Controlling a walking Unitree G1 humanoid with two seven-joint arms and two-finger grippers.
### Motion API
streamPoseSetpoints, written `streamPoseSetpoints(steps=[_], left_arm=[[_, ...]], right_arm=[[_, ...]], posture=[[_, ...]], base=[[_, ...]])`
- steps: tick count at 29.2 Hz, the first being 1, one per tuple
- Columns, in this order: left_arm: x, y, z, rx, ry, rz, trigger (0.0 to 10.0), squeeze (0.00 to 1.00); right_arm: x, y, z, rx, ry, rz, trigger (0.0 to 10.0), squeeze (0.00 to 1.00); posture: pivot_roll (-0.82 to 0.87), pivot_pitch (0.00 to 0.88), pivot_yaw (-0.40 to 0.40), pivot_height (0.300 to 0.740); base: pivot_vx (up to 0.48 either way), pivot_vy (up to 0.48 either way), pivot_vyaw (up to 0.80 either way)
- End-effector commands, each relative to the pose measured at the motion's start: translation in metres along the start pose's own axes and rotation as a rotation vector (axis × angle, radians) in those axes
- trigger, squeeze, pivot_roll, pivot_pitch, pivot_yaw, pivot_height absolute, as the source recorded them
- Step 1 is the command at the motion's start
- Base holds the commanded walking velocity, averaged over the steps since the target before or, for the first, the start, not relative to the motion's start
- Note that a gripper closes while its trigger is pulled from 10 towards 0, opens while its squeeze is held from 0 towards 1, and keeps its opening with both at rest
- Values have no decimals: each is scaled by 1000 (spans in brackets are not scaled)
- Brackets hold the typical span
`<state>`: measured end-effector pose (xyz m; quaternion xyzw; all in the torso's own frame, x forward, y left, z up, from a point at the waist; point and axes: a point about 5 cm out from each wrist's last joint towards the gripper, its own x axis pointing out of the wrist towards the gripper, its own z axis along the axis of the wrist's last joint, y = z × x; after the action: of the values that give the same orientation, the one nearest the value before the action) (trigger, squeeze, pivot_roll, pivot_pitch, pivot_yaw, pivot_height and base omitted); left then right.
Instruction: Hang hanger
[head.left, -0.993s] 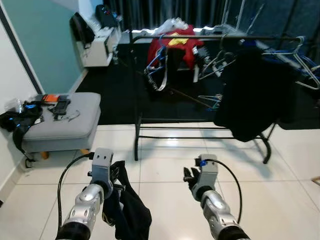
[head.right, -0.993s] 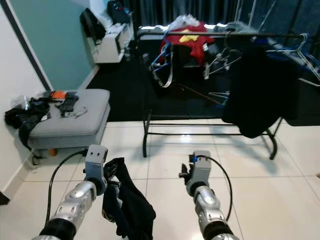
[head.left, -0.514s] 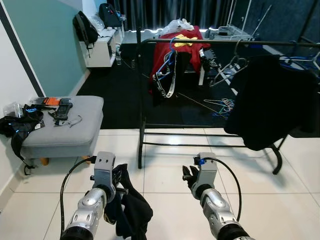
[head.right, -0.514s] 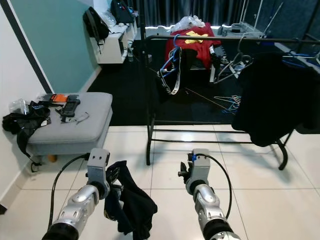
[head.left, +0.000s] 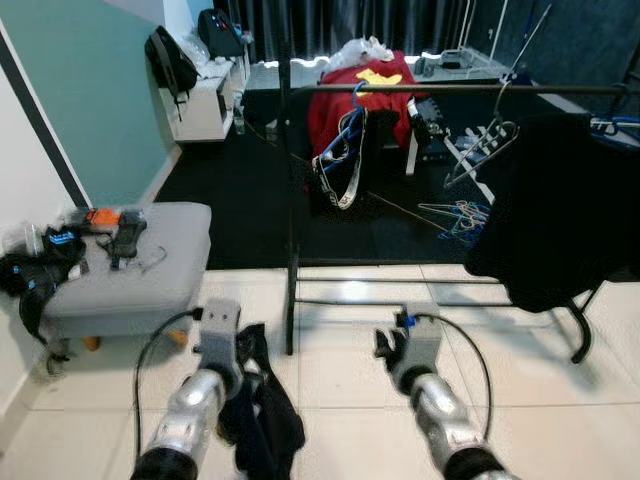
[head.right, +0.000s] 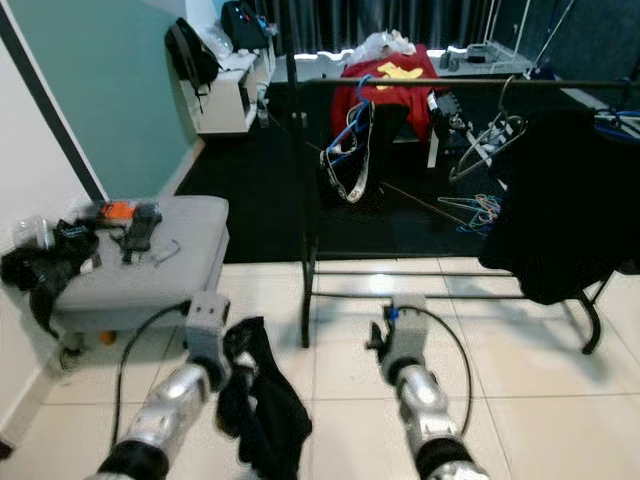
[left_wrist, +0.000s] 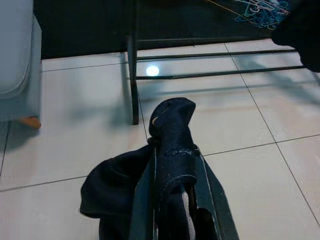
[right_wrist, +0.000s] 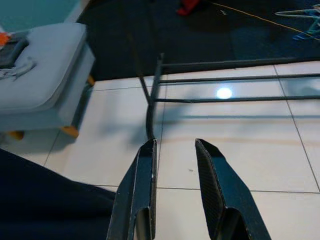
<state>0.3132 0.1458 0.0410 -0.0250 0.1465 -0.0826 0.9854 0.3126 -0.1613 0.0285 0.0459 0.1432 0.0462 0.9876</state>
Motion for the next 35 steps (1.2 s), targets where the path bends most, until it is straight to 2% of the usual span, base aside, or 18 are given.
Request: streamPoseSetpoints(steps=[1,9,11,22,28,31,35], left_arm=[[1,5,7,11,-35,19,10000,0],[1,6,8,26,-45,40,10000,0],[1,5,5,28,-41,47,10000,0],[2,-1,4,30,-37,13,10000,0],[-2,9,3,-45,-48,81,10000,0],[-3,11,3,-15,-38,92,10000,0],[-4,12,0,-15,-22,92,10000,0]], right_arm=[[-2,3,-6,4,14,7,10000,0],[-2,3,-4,-11,14,17,10000,0],[-1,2,-2,-21,5,16,10000,0],[0,2,5,-20,-22,12,10000,0],[0,8,0,-21,-1,36,10000,0],[0,10,0,-27,2,55,10000,0],[1,11,0,-33,7,59,10000,0]], posture=[[-47,0,30,740],[-76,0,21,740],[-90,0,42,740],[-104,0,42,740],[-66,0,13,740],[-58,0,9,740],[-63,0,21,740]], base=[[0,0,0],[0,0,0],[0,0,0],[0,0,0],[0,-402,0],[0,0,0],[0,0,0]])
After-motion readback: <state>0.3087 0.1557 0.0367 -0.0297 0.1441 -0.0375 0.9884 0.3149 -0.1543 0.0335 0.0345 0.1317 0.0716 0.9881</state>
